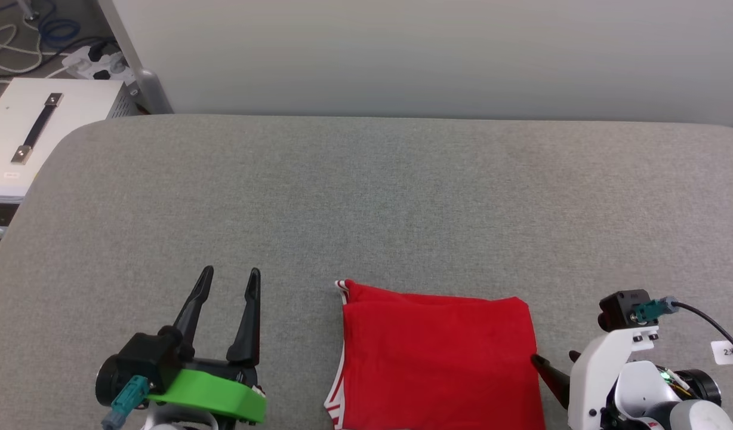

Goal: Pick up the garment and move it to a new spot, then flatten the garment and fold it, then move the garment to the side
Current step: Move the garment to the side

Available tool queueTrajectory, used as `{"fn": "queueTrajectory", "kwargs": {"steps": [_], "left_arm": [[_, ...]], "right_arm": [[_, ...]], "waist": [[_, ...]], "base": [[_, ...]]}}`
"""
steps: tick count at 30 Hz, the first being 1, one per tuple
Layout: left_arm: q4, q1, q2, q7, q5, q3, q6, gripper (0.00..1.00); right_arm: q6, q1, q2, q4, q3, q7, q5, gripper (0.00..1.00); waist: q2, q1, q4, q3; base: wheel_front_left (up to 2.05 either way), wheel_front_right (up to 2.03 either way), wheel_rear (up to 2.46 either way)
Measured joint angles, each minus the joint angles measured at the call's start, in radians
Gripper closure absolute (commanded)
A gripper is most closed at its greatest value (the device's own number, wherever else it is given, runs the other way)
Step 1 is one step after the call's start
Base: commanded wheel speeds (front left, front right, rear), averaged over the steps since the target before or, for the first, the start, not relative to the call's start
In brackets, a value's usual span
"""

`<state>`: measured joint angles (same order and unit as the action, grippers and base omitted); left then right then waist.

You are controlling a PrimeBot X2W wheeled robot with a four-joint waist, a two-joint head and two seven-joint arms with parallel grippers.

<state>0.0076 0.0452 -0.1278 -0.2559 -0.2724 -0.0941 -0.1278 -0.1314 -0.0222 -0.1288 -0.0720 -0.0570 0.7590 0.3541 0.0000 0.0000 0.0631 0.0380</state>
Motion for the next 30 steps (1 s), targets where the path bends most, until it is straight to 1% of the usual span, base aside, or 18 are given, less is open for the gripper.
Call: {"fn": "queueTrajectory", "kwargs": {"steps": [3, 7, 11, 16, 17, 18, 19, 25, 26, 28, 30], "left_arm": [[0.002, -0.024, -0.001, 0.0, 0.0, -0.007, 0.0, 0.0], [0.006, -0.044, -0.002, 0.0, 0.0, -0.014, 0.0, 0.0], [0.01, -0.054, -0.003, 0.0, -0.001, -0.021, 0.0, 0.0], [0.012, -0.071, -0.003, 0.0, -0.001, -0.027, 0.0, 0.0], [0.013, -0.072, -0.004, 0.0, -0.002, -0.028, 0.0, 0.0], [0.015, -0.073, -0.004, 0.0, -0.002, -0.029, 0.0, 0.0], [0.016, -0.073, -0.004, 0.0, -0.002, -0.029, 0.0, 0.0], [0.029, -0.072, -0.004, 0.0, -0.009, -0.031, 0.0, 0.0], [0.035, -0.071, -0.005, 0.0, -0.012, -0.032, 0.0, 0.0], [0.037, -0.068, -0.006, 0.0, -0.015, -0.034, 0.0, 0.0], [0.039, -0.064, -0.006, 0.0, -0.02, -0.036, 0.0, 0.0]], "right_arm": [[0.0, 0.032, 0.019, 0.028, 0.014, 0.041, -0.02, 0.0], [0.0, 0.059, 0.041, 0.076, 0.012, 0.069, -0.028, 0.0], [0.0, 0.071, 0.056, 0.127, 0.01, 0.064, -0.044, 0.0], [0.0, 0.088, 0.059, 0.182, 0.002, 0.046, -0.05, 0.0], [0.0, 0.09, 0.059, 0.197, -0.002, 0.045, -0.051, 0.49], [0.0, 0.092, 0.059, 0.208, -0.005, 0.037, -0.052, 0.85], [0.0, 0.094, 0.059, 0.215, -0.01, 0.03, -0.053, 1.0], [0.001, 0.113, 0.046, 0.257, -0.047, -0.031, -0.061, 1.0], [0.0, 0.12, 0.02, 0.252, -0.081, -0.054, -0.06, 1.0], [0.0, 0.127, -0.007, 0.241, -0.115, -0.061, -0.058, 1.0], [0.0, 0.127, -0.049, 0.224, -0.157, -0.064, -0.057, 1.0]], "waist": [[0.0, 0.0, 0.015, 0.023], [0.0, 0.0, 0.04, 0.053], [0.0, 0.0, 0.068, 0.076], [0.0, 0.0, 0.095, 0.102], [0.0, 0.0, 0.099, 0.106], [0.0, 0.0, 0.103, 0.11], [0.0, 0.0, 0.105, 0.112], [0.0, 0.0, 0.101, 0.099], [0.0, 0.0, 0.087, 0.082], [0.0, 0.0, 0.075, 0.071], [0.0, 0.0, 0.06, 0.057]], "base": [[0.0, 0.0, 0.0], [0.0, 0.0, 0.0], [0.0, 0.0, 0.0], [0.0, 0.0, 0.0], [0.0, 0.0, 0.0], [0.0, 0.0, 0.0], [0.0, 0.0, 0.0], [0.0, 0.0, 0.0], [0.0, 0.0, 0.0], [0.0, 0.0, 0.0], [0.0, 0.0, 0.0]]}}
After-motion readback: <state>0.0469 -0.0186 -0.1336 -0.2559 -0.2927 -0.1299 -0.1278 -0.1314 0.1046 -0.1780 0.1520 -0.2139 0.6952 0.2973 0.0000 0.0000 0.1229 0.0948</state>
